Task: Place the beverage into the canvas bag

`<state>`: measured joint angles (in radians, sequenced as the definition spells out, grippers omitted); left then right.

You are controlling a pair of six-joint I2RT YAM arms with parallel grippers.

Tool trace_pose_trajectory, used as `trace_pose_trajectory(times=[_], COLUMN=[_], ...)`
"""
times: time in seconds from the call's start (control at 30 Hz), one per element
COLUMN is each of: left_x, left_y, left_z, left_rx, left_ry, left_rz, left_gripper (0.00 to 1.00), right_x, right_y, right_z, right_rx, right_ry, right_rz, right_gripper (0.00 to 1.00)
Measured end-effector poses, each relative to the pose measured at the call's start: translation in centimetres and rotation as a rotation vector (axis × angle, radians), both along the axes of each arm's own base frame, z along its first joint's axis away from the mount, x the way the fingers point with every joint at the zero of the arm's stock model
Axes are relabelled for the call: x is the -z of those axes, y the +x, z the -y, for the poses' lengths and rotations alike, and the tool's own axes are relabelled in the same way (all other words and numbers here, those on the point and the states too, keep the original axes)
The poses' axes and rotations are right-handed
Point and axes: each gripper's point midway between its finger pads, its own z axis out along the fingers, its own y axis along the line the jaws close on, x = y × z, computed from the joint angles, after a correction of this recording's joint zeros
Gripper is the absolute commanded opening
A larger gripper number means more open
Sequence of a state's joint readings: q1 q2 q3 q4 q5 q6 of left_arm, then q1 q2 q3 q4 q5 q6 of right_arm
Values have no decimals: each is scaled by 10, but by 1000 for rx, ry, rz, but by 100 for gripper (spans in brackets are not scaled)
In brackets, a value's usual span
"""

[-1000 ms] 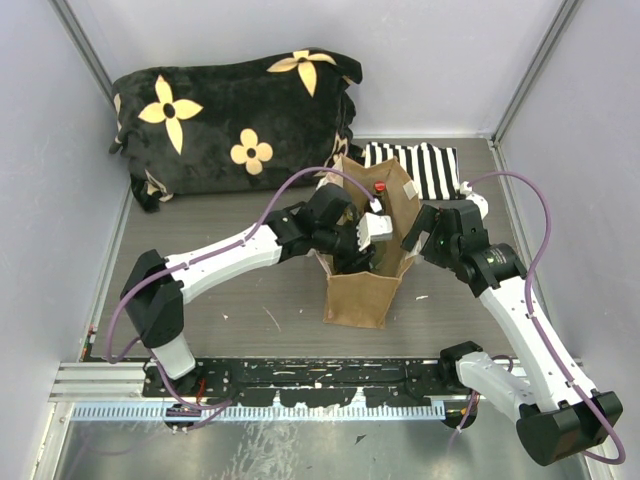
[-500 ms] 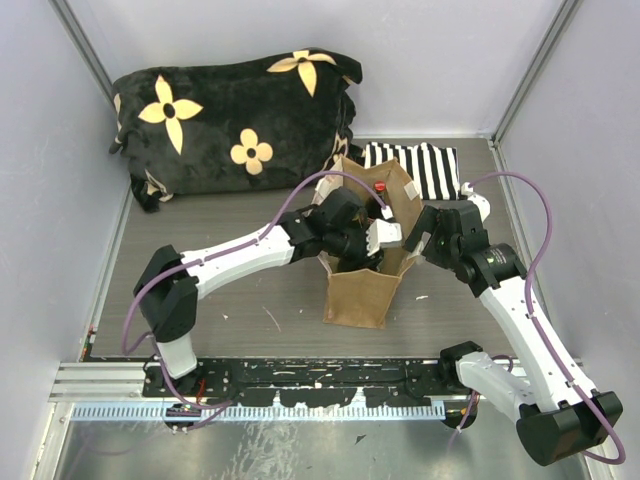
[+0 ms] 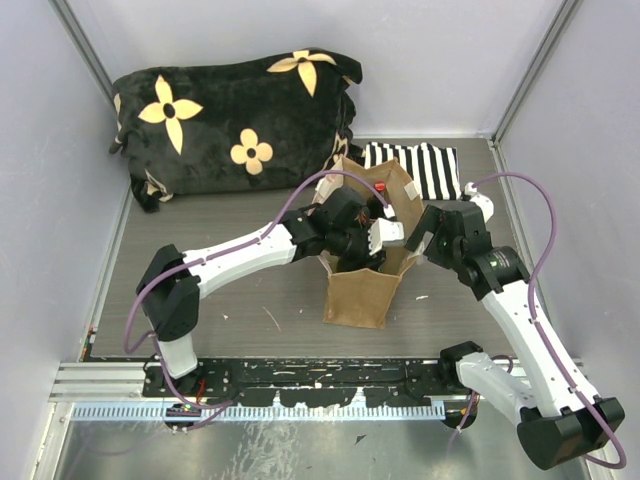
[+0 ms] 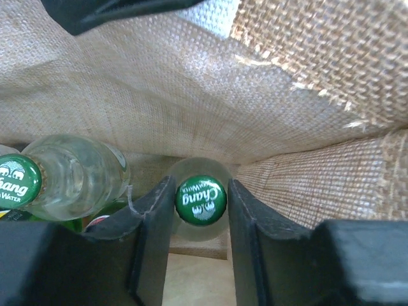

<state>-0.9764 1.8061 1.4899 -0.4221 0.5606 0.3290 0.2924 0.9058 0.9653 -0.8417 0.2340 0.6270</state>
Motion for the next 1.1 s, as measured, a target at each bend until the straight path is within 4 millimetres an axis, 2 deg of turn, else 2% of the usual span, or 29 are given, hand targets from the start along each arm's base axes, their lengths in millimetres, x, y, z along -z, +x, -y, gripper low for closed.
trace_pose_trajectory(times=[0.1,0.17,0.27,0.33,0.37,0.47,0.53,0.6,0.7,0.8,0.9,1.1], left_x=[-6,-16,-43,-67,-77,-109,-128,-141,-149,-148,-146,-152], left_y=[-1,-2,0,4,6,14,26,41,61,75,75,63], left_z=[-1,-2,-2,1,2,2,-1,-7,-20,-33,-40,-55], left_rx=[-12,-25,-53,-77,-89,-137,-187,-245,-328,-405,-438,-460], left_ry=[-6,-23,-69,-117,-137,-202,-241,-267,-284,-268,-248,-249], left_rz=[-9,-4,14,30,36,34,15,-8,-42,-57,-57,-43], left_gripper=[66,75,84,87,91,96,99,98,98,98,98,98], right_x=[-12,-27,-51,-65,-71,-83,-89,-93,-93,-91,-90,-96], right_y=[1,3,10,15,18,25,32,40,50,58,60,65], right_z=[3,4,5,4,4,3,2,0,-3,-6,-9,-13], right_rx=[8,11,9,7,4,-9,-17,-26,-39,-50,-58,-70], right_ry=[1,4,7,8,7,-5,-16,-26,-41,-46,-42,-25], right_rz=[48,98,181,227,247,280,291,296,294,290,290,316], right_gripper=[100,100,100,100,100,100,100,100,100,100,100,100])
